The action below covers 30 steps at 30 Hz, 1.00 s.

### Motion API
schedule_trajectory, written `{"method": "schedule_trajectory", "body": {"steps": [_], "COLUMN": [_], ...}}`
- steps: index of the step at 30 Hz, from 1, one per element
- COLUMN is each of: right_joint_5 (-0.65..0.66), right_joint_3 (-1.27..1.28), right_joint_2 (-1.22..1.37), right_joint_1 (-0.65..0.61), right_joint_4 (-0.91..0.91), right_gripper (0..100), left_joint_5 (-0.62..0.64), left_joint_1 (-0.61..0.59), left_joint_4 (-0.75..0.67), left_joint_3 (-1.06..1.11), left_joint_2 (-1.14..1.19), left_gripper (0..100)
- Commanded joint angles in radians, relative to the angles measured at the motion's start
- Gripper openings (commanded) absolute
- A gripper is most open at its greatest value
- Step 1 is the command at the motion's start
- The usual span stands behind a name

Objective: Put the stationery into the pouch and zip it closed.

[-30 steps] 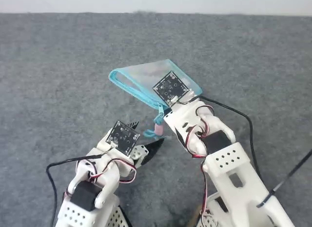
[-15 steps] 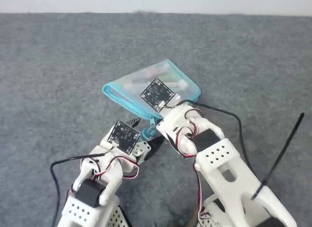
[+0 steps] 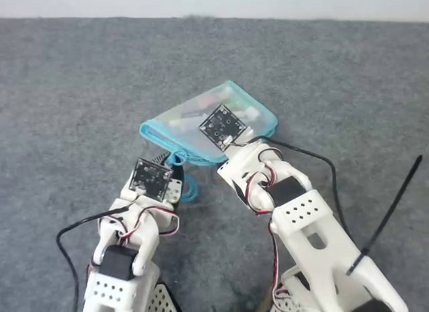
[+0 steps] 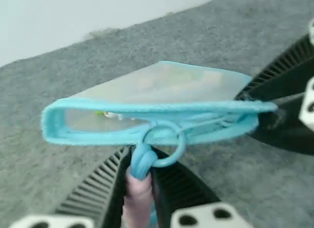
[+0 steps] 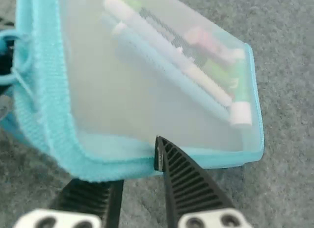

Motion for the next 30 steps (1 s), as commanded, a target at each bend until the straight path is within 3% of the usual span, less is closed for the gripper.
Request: {"method": "schedule_trajectory", "body": {"steps": [1,19,30], "right_joint_5": [0.041,0.055,0.052], "right_joint_3": [0.005,0.000,0.012], "right_joint_2": [0.005,0.005,0.004], "right_joint_1": [0.084,0.153,0.021], "right_joint_4": [-0.015,-0.019,-0.010], "right_gripper": [0.6,0.6,1.7], "left_joint_5": [0.009,0.009,0.000], "left_joint_1": [-0.087,-0.120,-0.069], "left_joint_4": [-0.034,-0.034,-0.026], "left_joint_3": [-0.044,-0.031,-0.021], "left_joint_2": [0.005,0.005,0.005], "left_gripper": [1,1,1]}}
